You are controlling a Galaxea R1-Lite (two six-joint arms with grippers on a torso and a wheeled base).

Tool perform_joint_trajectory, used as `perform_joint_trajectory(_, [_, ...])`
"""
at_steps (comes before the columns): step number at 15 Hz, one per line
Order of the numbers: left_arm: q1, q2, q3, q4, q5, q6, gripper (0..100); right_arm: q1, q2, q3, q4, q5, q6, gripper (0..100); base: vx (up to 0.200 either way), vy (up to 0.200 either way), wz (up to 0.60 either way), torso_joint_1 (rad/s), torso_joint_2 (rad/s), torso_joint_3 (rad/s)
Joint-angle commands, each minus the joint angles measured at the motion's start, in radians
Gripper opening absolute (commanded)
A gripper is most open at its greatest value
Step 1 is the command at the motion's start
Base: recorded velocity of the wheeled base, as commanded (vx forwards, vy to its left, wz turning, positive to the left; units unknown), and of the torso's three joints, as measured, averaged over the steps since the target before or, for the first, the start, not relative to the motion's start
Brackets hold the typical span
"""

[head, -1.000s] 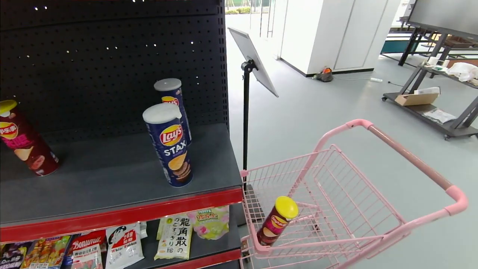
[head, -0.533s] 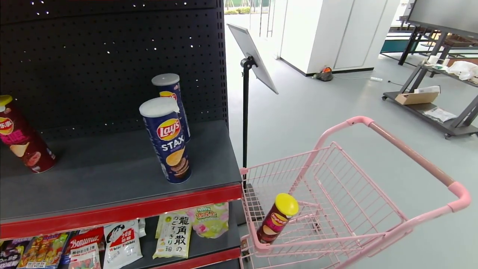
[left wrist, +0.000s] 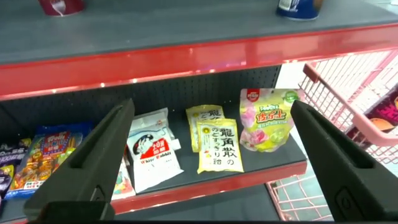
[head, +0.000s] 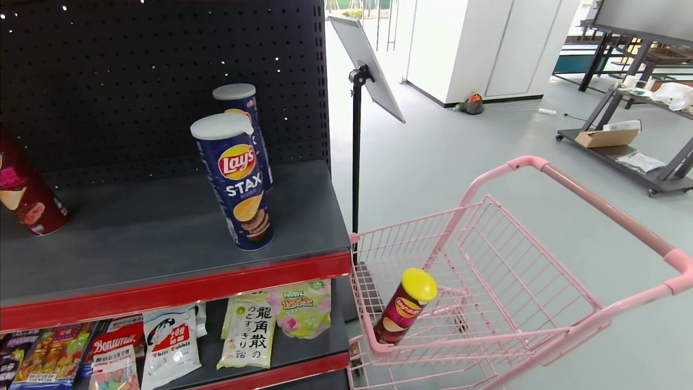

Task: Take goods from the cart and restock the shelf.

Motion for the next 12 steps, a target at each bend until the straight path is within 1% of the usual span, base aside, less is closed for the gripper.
perform_joint_trajectory(1, [0.000,0.001,0.000,0.001,0.000,0.000,100,0.000,-0.001,0.000,0.000,0.000,-0.001,100,0.000,0.000,0.00,-0.139,0.38,0.227])
perform_joint_trajectory(5, [0.000,0.001,0.000,0.001,0.000,0.000,100,0.000,-0.001,0.000,0.000,-0.001,-0.001,100,0.000,0.000,0.00,-0.156,0.42,0.260])
perform_joint_trajectory(9, [0.000,0.001,0.000,0.001,0.000,0.000,100,0.000,-0.001,0.000,0.000,-0.001,-0.001,100,0.000,0.000,0.00,-0.192,0.54,0.344])
perform_joint_trajectory(10, [0.000,0.001,0.000,0.001,0.000,0.000,100,0.000,0.001,0.000,0.000,-0.001,-0.001,100,0.000,0.000,0.00,-0.129,0.41,0.276])
perform_joint_trajectory(12, [0.000,0.001,0.000,0.001,0.000,0.000,100,0.000,0.001,-0.002,0.000,0.000,-0.007,100,0.000,0.000,0.00,-0.066,0.19,0.125])
